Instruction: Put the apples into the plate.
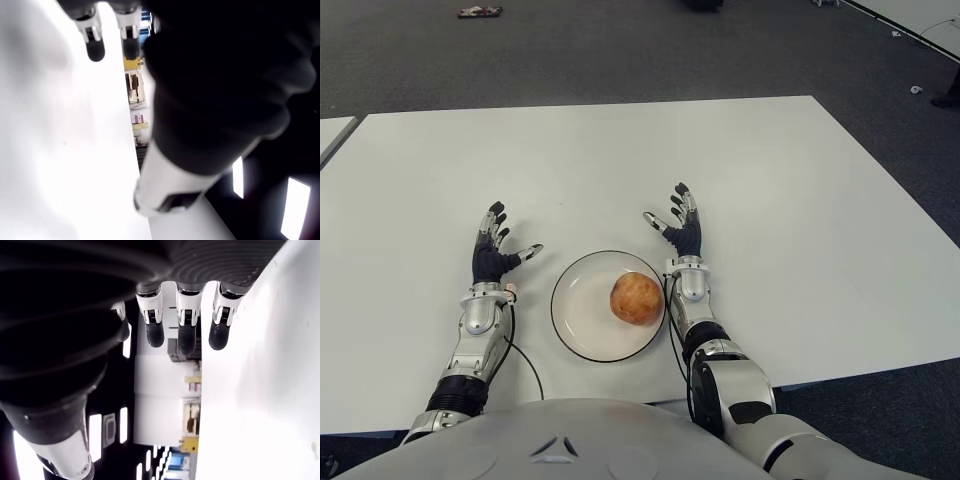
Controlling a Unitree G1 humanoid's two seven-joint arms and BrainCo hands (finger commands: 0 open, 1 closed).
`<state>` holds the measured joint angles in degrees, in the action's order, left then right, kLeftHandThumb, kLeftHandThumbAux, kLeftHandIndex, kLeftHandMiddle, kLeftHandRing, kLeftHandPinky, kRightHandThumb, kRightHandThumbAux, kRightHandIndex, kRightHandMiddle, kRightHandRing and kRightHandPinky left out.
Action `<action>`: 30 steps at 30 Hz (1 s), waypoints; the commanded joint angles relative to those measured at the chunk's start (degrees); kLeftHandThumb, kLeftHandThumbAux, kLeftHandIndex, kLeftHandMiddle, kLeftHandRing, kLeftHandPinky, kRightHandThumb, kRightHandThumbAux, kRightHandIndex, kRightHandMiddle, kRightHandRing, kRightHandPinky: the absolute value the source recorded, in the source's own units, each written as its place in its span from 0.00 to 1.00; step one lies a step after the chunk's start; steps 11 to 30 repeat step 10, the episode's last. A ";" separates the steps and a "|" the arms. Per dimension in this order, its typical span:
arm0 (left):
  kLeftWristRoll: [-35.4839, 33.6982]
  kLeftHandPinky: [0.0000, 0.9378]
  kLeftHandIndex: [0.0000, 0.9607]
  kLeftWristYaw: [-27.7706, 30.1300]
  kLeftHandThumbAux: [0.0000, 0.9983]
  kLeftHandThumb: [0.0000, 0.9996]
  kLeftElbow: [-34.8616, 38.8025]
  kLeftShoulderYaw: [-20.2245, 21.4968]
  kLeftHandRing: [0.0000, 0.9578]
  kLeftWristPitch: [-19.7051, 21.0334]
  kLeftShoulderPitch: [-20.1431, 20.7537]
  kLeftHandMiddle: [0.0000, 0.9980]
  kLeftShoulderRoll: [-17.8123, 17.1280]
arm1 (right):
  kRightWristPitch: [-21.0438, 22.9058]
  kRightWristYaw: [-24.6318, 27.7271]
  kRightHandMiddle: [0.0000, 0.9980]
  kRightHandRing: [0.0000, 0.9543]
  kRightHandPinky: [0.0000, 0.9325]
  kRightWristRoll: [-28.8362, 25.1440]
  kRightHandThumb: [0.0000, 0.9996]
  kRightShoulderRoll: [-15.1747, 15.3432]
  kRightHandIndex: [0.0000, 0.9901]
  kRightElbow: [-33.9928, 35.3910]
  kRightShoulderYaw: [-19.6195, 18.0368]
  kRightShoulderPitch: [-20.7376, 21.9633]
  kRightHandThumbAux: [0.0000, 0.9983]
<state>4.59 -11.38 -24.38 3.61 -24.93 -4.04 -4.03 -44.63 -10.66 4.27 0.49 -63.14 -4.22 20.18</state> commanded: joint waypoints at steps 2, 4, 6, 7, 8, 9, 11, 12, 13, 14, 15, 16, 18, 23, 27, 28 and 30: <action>0.52 0.06 0.00 1.03 0.51 0.00 0.50 -0.12 0.02 -0.27 -0.64 0.02 -0.51 | 0.13 0.62 0.12 0.14 0.16 -0.26 0.16 1.28 0.05 -1.80 -0.63 -4.58 0.78; 0.50 0.06 0.00 1.03 0.51 0.00 0.50 -0.14 0.02 -0.30 -0.65 0.03 -0.53 | 0.13 0.69 0.13 0.14 0.16 -0.25 0.16 1.29 0.06 -1.76 -0.69 -4.62 0.78; 0.47 0.06 0.00 1.05 0.51 0.00 0.38 -0.14 0.03 -0.58 -0.63 0.03 -0.55 | -0.24 0.55 0.13 0.14 0.16 0.10 0.17 1.60 0.06 -1.71 -0.57 -4.91 0.78; 0.46 0.06 0.00 1.07 0.51 0.00 0.33 -0.15 0.03 -0.69 -0.63 0.03 -0.56 | -0.40 0.50 0.13 0.14 0.16 0.24 0.17 1.72 0.06 -1.68 -0.53 -5.04 0.78; 0.46 0.05 0.00 1.08 0.51 0.00 0.30 -0.16 0.03 -0.76 -0.62 0.03 -0.57 | -0.49 0.48 0.13 0.14 0.16 0.31 0.17 1.78 0.06 -1.65 -0.50 -5.12 0.78; 0.46 0.05 0.00 1.08 0.51 0.00 0.29 -0.16 0.03 -0.79 -0.62 0.03 -0.57 | -0.50 0.48 0.13 0.15 0.17 0.33 0.17 1.80 0.06 -1.62 -0.50 -5.16 0.78; 0.44 0.05 0.00 1.10 0.51 0.00 0.25 -0.17 0.03 -0.87 -0.61 0.03 -0.57 | -0.60 0.55 0.13 0.15 0.17 0.35 0.17 1.84 0.06 -1.50 -0.46 -5.30 0.78; 0.44 0.05 0.00 1.10 0.51 0.00 0.25 -0.17 0.03 -0.87 -0.61 0.03 -0.57 | -0.60 0.55 0.13 0.15 0.17 0.35 0.17 1.84 0.06 -1.50 -0.46 -5.30 0.78; 0.44 0.05 0.00 1.10 0.51 0.00 0.25 -0.17 0.03 -0.87 -0.61 0.03 -0.57 | -0.60 0.55 0.13 0.15 0.17 0.35 0.17 1.84 0.06 -1.50 -0.46 -5.30 0.78; 0.44 0.05 0.00 1.10 0.51 0.00 0.25 -0.17 0.03 -0.87 -0.61 0.03 -0.57 | -0.60 0.55 0.13 0.15 0.17 0.35 0.17 1.84 0.06 -1.50 -0.46 -5.30 0.78; 0.44 0.05 0.00 1.10 0.51 0.00 0.25 -0.17 0.03 -0.87 -0.61 0.03 -0.57 | -0.60 0.55 0.13 0.15 0.17 0.35 0.17 1.84 0.06 -1.50 -0.46 -5.30 0.78; 0.44 0.05 0.00 1.10 0.51 0.00 0.25 -0.17 0.03 -0.87 -0.61 0.03 -0.57 | -0.60 0.55 0.13 0.15 0.17 0.35 0.17 1.84 0.06 -1.50 -0.46 -5.30 0.78; 0.44 0.05 0.00 1.10 0.51 0.00 0.25 -0.17 0.03 -0.87 -0.61 0.03 -0.57 | -0.60 0.55 0.13 0.15 0.17 0.35 0.17 1.84 0.06 -1.50 -0.46 -5.30 0.78; 0.44 0.05 0.00 1.10 0.51 0.00 0.25 -0.17 0.03 -0.87 -0.61 0.03 -0.57 | -0.60 0.55 0.13 0.15 0.17 0.35 0.17 1.84 0.06 -1.50 -0.46 -5.30 0.78; 0.44 0.05 0.00 1.10 0.51 0.00 0.25 -0.17 0.03 -0.87 -0.61 0.03 -0.57 | -0.60 0.55 0.13 0.15 0.17 0.35 0.17 1.84 0.06 -1.50 -0.46 -5.30 0.78; 0.44 0.05 0.00 1.10 0.51 0.00 0.25 -0.17 0.03 -0.87 -0.61 0.03 -0.57 | -0.60 0.55 0.13 0.15 0.17 0.35 0.17 1.84 0.06 -1.50 -0.46 -5.30 0.78; 0.44 0.05 0.00 1.10 0.51 0.00 0.25 -0.17 0.03 -0.87 -0.61 0.03 -0.57 | -0.60 0.55 0.13 0.15 0.17 0.35 0.17 1.84 0.06 -1.50 -0.46 -5.30 0.78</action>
